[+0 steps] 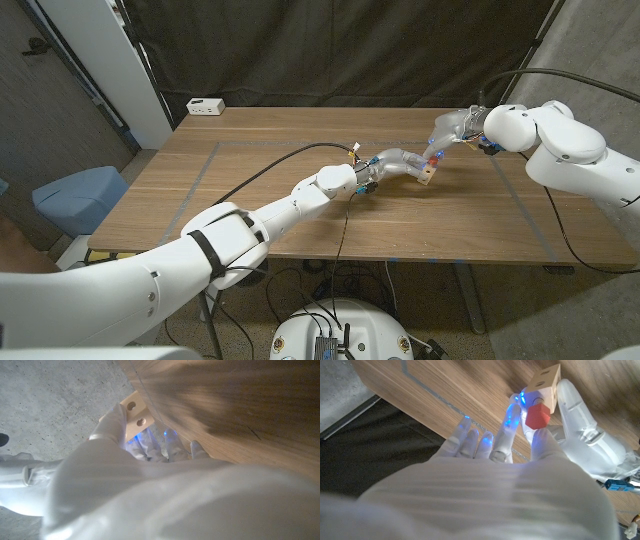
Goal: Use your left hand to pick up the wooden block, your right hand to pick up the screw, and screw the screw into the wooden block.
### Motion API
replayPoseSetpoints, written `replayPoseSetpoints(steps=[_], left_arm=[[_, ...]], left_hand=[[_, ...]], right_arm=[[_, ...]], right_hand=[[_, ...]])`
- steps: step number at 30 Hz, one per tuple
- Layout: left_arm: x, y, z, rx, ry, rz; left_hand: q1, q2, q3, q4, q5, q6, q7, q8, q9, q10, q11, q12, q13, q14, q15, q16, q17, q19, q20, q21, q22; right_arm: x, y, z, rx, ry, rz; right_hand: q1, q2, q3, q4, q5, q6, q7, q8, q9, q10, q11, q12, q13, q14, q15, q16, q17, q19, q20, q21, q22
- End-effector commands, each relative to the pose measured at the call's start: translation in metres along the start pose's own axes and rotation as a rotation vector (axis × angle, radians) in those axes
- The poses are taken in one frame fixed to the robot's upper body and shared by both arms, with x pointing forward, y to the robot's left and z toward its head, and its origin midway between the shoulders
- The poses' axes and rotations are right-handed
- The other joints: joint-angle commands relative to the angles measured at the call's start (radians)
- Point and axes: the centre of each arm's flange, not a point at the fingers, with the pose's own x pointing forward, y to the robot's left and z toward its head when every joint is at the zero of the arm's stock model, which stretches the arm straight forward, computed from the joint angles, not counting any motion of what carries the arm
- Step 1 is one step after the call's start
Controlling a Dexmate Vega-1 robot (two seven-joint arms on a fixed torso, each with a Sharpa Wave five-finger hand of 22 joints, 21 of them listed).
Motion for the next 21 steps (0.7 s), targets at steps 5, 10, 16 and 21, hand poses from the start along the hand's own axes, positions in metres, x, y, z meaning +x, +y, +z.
replayPoseSetpoints(steps=[5,10,16,21], left_arm=[[0.0013,0.0002,0.0003,0.0,-0.001,-0.006],[0.0015,0.0002,0.0003,0.0,-0.002,-0.007],[0.0007,-0.0002,-0.0003,-0.002,-0.002,-0.006],[-0.0004,0.0002,-0.0007,-0.003,-0.003,0.001]], left_hand=[[-0.041,0.052,0.057,0.05,0.01,0.059,0.026,0.009,0.005,0.007,-0.003,0.008,0.002,0.006,-0.055,0.002,0.002,0.001,0.0,0.007,0.005],[-0.041,0.052,0.058,0.05,0.01,0.06,0.024,0.009,0.006,0.006,-0.002,0.008,0.002,0.007,-0.054,0.002,0.002,0.001,0.0,0.007,0.005],[-0.043,0.052,0.059,0.051,0.011,0.06,0.025,0.009,0.006,0.009,0.0,0.009,0.001,0.008,-0.055,0.002,0.002,0.001,0.0,0.007,0.005],[-0.042,0.05,0.059,0.049,0.011,0.06,0.024,0.009,0.006,0.008,-0.003,0.009,0.002,0.009,-0.057,0.001,0.001,0.001,-0.001,0.007,0.005]], right_arm=[[-0.0041,-0.0021,-0.0028,-0.004,0.004,0.029],[-0.0051,-0.0033,-0.0026,-0.001,0.002,0.027],[-0.0073,-0.0053,-0.0025,0.004,-0.009,0.037],[-0.0114,-0.0081,-0.0023,0.012,-0.025,0.047]], right_hand=[[-0.051,-0.014,-0.021,0.009,0.003,-0.102,0.007,-0.047,0.008,-0.043,0.015,-0.02,0.004,-0.028,-0.081,-0.019,0.001,-0.021,0.011,-0.006,0.003],[-0.071,-0.016,-0.033,0.012,0.003,-0.162,0.014,-0.071,0.015,-0.062,0.045,-0.023,0.006,-0.041,-0.071,-0.025,0.002,-0.032,0.019,-0.008,0.003],[-0.086,-0.015,-0.042,0.009,0.004,-0.258,0.016,-0.114,0.015,-0.103,0.072,-0.029,0.009,-0.072,-0.047,-0.038,0.002,-0.053,0.029,-0.009,0.003],[-0.081,-0.018,-0.044,-0.002,0.006,-0.319,0.015,-0.142,0.016,-0.15,0.077,-0.035,0.012,-0.104,-0.038,-0.05,-0.001,-0.076,0.045,-0.012,0.003]])
